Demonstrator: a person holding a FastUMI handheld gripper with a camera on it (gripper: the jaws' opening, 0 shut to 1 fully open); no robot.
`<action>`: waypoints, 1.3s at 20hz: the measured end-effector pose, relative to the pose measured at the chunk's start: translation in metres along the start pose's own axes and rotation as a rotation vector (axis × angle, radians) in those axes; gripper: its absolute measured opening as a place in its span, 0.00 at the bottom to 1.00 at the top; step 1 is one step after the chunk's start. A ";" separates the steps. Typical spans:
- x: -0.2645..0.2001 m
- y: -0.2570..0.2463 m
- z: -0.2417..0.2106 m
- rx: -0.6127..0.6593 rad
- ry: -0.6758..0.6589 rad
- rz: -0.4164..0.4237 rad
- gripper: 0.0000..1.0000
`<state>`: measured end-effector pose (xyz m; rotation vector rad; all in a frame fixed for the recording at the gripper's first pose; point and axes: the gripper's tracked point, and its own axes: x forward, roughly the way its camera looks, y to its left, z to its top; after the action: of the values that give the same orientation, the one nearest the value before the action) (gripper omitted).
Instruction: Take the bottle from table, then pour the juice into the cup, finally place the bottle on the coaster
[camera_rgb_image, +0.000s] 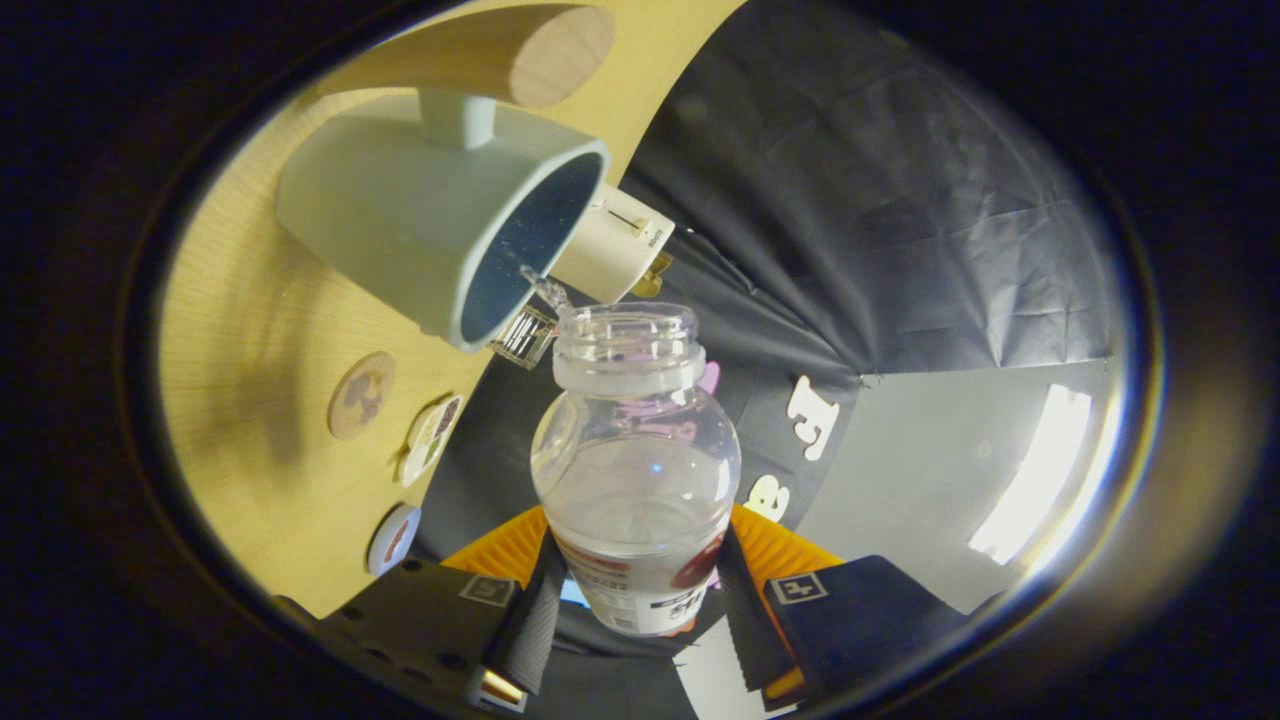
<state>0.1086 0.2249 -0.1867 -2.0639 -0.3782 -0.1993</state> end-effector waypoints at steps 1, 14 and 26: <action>-0.001 -0.002 0.001 -0.008 -0.005 -0.006 0.80; 0.000 -0.017 0.010 -0.067 -0.037 -0.084 0.80; -0.010 0.048 0.000 0.636 0.149 0.313 0.80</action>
<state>0.1162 0.2004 -0.2287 -1.4419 -0.0111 -0.0321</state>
